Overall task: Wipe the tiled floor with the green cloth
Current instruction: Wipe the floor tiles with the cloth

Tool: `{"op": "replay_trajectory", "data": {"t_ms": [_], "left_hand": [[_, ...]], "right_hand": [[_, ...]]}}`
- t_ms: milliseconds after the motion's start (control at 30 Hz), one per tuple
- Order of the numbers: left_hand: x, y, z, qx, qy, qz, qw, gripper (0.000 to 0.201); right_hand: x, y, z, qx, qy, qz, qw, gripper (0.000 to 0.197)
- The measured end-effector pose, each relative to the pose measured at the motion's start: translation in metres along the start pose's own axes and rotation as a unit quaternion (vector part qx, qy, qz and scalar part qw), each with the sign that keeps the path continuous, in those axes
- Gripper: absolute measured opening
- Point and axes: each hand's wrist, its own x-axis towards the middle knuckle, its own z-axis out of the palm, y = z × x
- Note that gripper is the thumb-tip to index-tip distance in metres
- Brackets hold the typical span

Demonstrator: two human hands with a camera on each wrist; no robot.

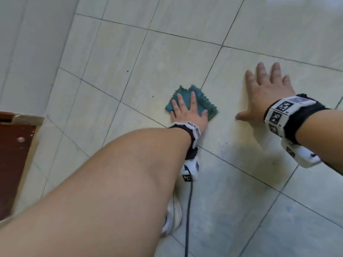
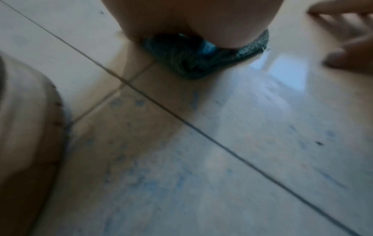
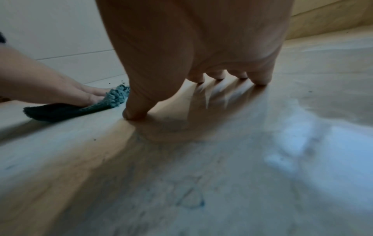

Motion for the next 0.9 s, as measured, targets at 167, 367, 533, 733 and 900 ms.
{"op": "replay_trajectory", "data": {"t_ms": [167,367,533,733,900], "left_hand": [[-0.019,0.023,0.009,0.008,-0.005,0.023,1.0,0.078],[-0.016,0.016,0.012,0.065,0.009,0.153,0.986,0.078],[0.021,-0.023,-0.004,0.028,0.044,0.115,0.992,0.076],[0.057,-0.098,-0.002,-0.119,0.11,-0.188,0.969,0.072],[0.091,-0.093,-0.024,-0.133,0.103,-0.221,0.961,0.07]], "right_hand": [[-0.002,-0.012,0.004,-0.006,-0.008,-0.006,1.0,0.132],[0.0,-0.026,0.004,-0.001,-0.012,-0.009,1.0,0.13],[0.001,-0.043,0.003,0.005,-0.018,-0.008,1.0,0.135],[0.015,-0.068,0.003,0.02,-0.024,0.007,0.999,0.142],[0.025,-0.076,-0.002,0.016,-0.044,0.018,0.999,0.15]]}}
